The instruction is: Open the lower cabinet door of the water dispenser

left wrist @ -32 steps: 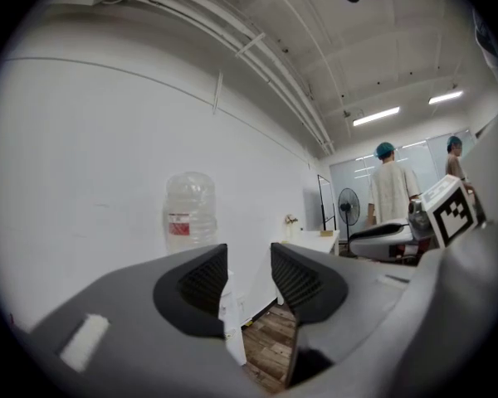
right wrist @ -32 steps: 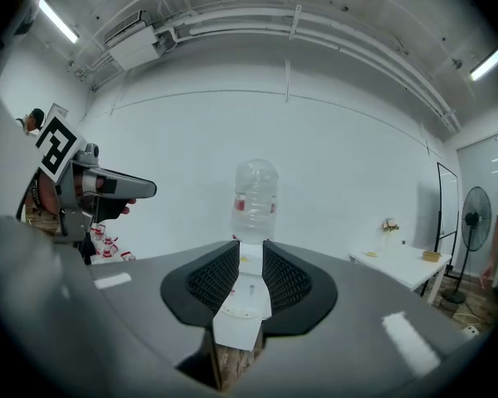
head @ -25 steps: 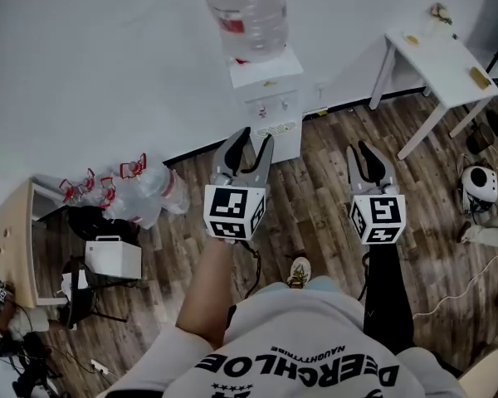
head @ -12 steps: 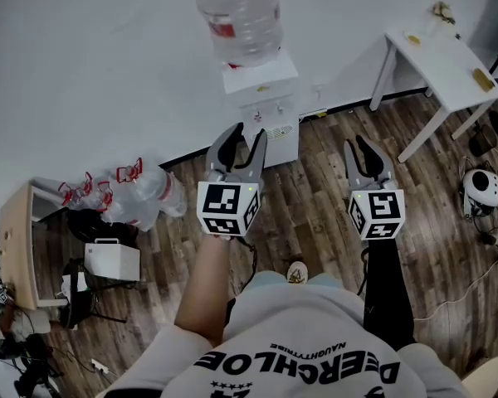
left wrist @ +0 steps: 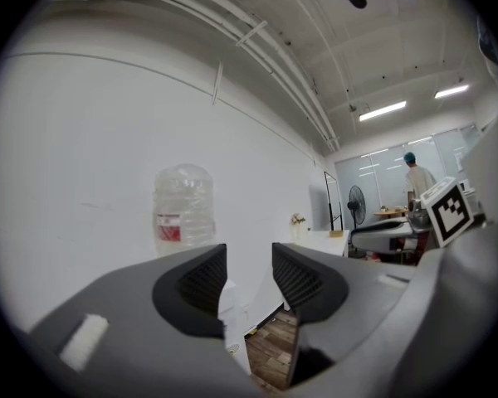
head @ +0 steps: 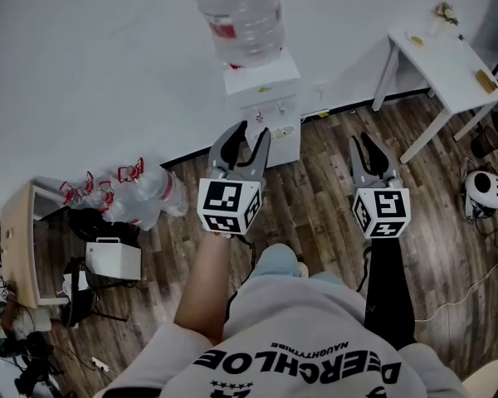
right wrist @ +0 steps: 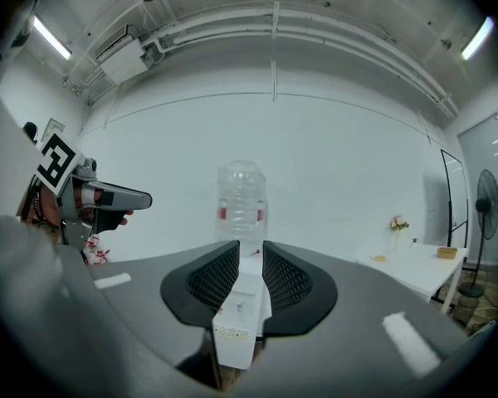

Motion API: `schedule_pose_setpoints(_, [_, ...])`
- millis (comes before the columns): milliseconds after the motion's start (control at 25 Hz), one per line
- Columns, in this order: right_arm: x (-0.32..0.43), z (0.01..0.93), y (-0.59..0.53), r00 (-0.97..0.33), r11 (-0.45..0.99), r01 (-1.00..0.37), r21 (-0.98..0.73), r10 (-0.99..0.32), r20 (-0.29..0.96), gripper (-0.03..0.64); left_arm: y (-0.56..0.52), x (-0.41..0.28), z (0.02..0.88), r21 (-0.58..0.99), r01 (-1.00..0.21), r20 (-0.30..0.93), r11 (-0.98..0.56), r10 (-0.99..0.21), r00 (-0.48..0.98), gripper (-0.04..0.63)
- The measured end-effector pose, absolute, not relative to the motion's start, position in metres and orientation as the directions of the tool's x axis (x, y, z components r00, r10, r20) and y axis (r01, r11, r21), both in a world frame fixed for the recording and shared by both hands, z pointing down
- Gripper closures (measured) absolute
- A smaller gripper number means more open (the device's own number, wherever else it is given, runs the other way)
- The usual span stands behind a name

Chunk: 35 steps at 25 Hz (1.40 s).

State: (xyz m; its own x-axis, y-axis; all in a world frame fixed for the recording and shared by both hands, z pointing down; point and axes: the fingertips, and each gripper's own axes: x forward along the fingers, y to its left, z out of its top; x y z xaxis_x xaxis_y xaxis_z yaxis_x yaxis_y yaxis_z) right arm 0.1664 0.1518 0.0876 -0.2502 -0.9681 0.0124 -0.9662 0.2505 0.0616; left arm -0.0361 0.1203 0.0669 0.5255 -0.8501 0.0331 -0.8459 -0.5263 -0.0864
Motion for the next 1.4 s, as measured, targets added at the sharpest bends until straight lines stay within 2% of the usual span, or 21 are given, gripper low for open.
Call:
schedule_pose_setpoints(560, [0.177, 0.093, 0.102, -0.251, 0.253, -0.965, 0.076, -0.968, 0.025, 0.548, 0.07, -0.025, 0.077, -0.079, -0.834, 0.033, -0.546, -0.838, 0.545, 0.414])
schedule_pose_setpoints(1400, [0.184, 0.087, -0.033, -0.237, 0.241, -0.967, 0.081, -0.97, 0.057, 0.548, -0.069, -0.003, 0.069, -0.093, -0.787, 0.04, -0.61, -0.792, 0.609, 0.414])
